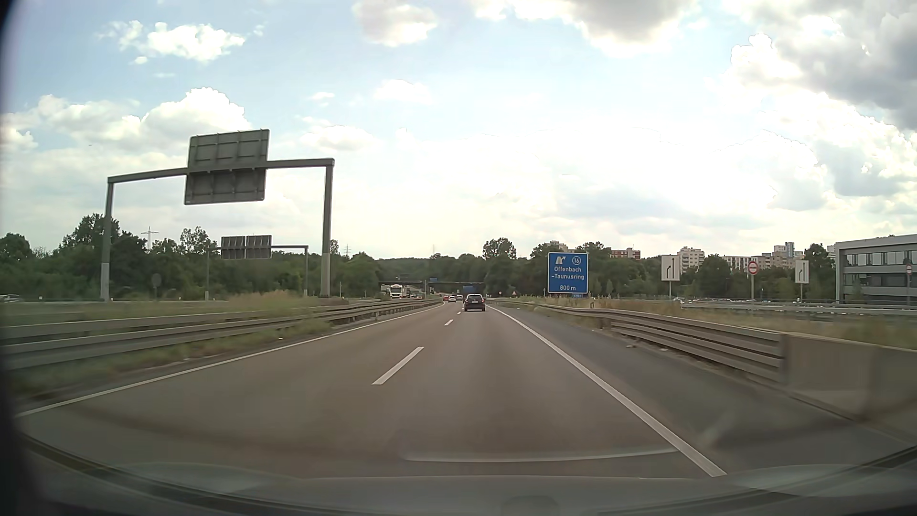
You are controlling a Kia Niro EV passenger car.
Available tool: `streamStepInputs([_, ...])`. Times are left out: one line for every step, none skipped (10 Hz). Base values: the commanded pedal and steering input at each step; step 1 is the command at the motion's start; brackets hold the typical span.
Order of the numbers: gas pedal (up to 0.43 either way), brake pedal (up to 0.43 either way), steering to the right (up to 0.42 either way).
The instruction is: Follow the waypoints while adhering to traffic rules and regulations
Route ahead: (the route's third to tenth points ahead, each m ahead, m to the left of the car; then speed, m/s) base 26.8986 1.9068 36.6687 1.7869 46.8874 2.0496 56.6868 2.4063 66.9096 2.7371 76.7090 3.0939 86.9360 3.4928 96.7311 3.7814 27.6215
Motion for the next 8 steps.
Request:
streamStepInputs([0.079, 0.03, -0.002])
streamStepInputs([0.079, 0.03, -0.002])
streamStepInputs([0.079, 0.03, -0.002])
streamStepInputs([0.079, 0.03, -0.002])
streamStepInputs([0.079, 0.03, -0.002])
streamStepInputs([0.067, 0.03, -0.002])
streamStepInputs([0.067, 0.03, -0.002])
streamStepInputs([0.067, 0.03, -0.002])
